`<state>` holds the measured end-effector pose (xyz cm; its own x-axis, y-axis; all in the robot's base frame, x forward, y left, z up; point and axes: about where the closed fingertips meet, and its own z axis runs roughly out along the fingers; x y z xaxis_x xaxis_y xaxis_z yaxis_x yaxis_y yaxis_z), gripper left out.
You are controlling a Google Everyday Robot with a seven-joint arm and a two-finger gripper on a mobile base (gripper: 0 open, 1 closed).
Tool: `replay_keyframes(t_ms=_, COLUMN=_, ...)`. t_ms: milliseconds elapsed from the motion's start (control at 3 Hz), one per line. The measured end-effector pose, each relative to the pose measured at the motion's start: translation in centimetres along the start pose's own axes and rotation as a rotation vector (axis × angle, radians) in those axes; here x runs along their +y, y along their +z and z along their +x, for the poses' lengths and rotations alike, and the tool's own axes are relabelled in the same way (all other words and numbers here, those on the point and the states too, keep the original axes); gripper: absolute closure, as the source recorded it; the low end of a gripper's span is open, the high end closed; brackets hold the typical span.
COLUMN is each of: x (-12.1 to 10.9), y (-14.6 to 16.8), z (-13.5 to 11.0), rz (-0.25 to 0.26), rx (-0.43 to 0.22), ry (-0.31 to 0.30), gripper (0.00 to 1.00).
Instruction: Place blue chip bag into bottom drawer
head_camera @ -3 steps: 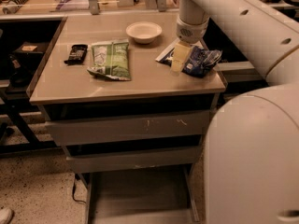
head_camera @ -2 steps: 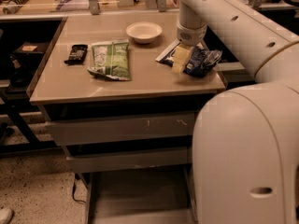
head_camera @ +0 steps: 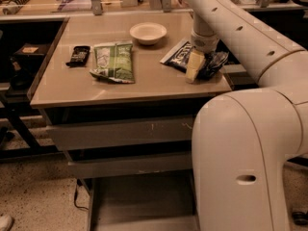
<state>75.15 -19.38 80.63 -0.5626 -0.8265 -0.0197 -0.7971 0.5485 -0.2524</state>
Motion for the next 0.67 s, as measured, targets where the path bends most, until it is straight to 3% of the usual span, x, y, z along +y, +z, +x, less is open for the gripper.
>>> replay_keyframes(t_ms=667, x=0.00, y=0.00, z=0.00, rz=0.000, rx=0.000, ry=0.000, gripper=0.65)
